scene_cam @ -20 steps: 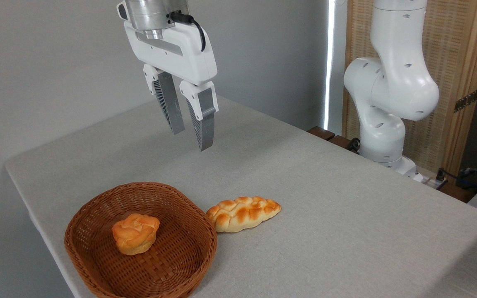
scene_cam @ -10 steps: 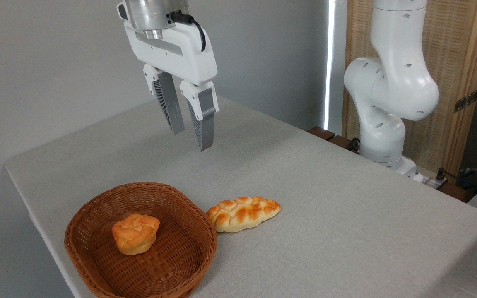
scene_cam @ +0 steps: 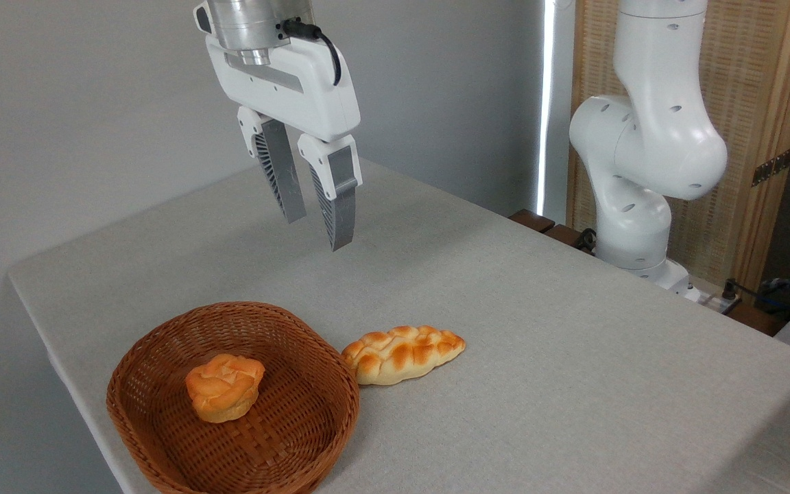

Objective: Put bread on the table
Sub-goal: 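Move the open gripper down over the round bun in the basket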

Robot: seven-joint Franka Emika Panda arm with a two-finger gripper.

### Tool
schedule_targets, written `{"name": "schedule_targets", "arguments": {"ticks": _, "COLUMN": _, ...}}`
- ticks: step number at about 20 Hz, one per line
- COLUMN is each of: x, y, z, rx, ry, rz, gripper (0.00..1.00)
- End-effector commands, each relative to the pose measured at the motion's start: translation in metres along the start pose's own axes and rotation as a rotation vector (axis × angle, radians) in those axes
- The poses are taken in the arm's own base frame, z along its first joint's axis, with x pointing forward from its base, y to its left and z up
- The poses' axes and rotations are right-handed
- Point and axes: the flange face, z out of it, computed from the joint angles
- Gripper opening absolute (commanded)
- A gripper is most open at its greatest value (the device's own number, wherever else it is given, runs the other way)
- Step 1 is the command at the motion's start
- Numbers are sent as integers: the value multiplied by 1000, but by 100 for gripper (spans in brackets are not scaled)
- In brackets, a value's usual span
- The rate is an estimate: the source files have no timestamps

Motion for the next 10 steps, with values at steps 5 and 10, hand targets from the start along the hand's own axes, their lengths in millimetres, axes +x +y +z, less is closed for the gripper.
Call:
{"name": "schedule_targets", "arguments": {"ticks": 5, "x": 12, "y": -4, "z": 5, "rx": 8, "ry": 32, "rz": 25, "gripper": 100}}
{"name": "schedule_targets", "arguments": {"ticks": 10, "x": 15, "y": -7, "z": 14, "rx": 36, "ry": 68, "rz": 24, "gripper": 100}}
